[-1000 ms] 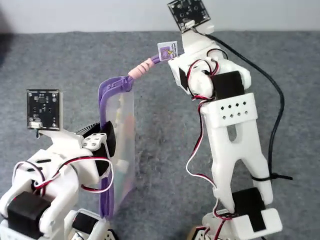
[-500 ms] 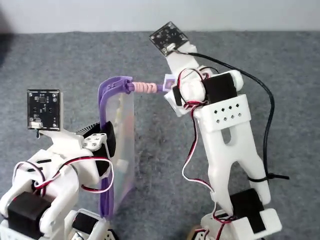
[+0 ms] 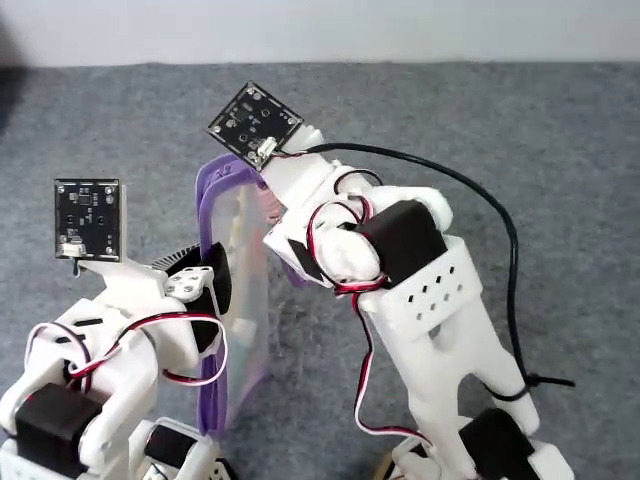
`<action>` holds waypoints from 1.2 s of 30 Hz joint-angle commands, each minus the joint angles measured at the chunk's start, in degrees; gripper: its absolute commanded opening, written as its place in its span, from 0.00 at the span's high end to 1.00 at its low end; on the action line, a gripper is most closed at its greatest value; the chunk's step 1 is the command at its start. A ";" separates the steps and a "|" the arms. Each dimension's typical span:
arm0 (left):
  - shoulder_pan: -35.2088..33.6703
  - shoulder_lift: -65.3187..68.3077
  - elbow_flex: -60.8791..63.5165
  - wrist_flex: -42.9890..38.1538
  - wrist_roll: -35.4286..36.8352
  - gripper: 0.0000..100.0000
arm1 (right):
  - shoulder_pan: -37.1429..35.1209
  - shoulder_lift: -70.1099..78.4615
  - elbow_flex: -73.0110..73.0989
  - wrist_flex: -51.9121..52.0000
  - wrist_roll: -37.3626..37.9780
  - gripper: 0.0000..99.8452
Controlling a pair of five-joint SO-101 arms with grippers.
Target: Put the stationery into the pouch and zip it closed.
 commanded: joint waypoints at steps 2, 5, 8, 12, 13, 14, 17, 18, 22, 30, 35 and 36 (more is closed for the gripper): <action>0.09 -1.14 -0.84 -0.35 0.44 0.99 | -0.92 1.36 -0.70 -4.53 -0.70 0.76; 0.09 -1.14 -0.84 -0.35 0.44 0.99 | -0.92 3.12 -0.70 -6.99 -0.70 0.79; 0.09 -1.14 -0.84 -0.35 0.44 0.99 | -0.92 4.18 -0.70 -8.84 -0.70 0.85; 0.09 -1.14 -0.84 -0.35 0.44 0.99 | -1.01 5.14 -0.70 -10.86 -0.62 0.88; 0.09 -1.14 -0.84 -0.35 0.44 0.99 | -1.01 5.41 -0.70 -10.86 -0.62 0.88; 0.09 -1.14 -0.84 -0.35 0.44 0.99 | -1.01 5.49 -0.70 -10.86 -0.53 0.88; 0.09 -1.14 -0.84 -0.35 0.53 0.99 | -1.71 6.46 -0.70 -10.86 -0.18 0.88; 0.09 -1.14 -0.84 -0.35 0.53 0.99 | -1.80 6.73 -0.70 -10.86 -0.18 0.88; 0.09 -1.14 -0.84 -0.35 0.53 0.99 | -1.71 9.36 -0.70 -11.03 -0.18 0.88; 0.09 -1.14 -0.75 -0.35 0.53 0.99 | -1.71 11.82 -1.05 -14.02 -0.18 0.88; 0.09 -1.05 -0.75 -0.35 0.53 0.99 | -1.80 11.82 -1.05 -16.22 -0.09 0.88; 0.09 -0.97 -0.75 -0.35 0.53 0.99 | -1.89 11.82 -1.05 -16.22 0.26 0.88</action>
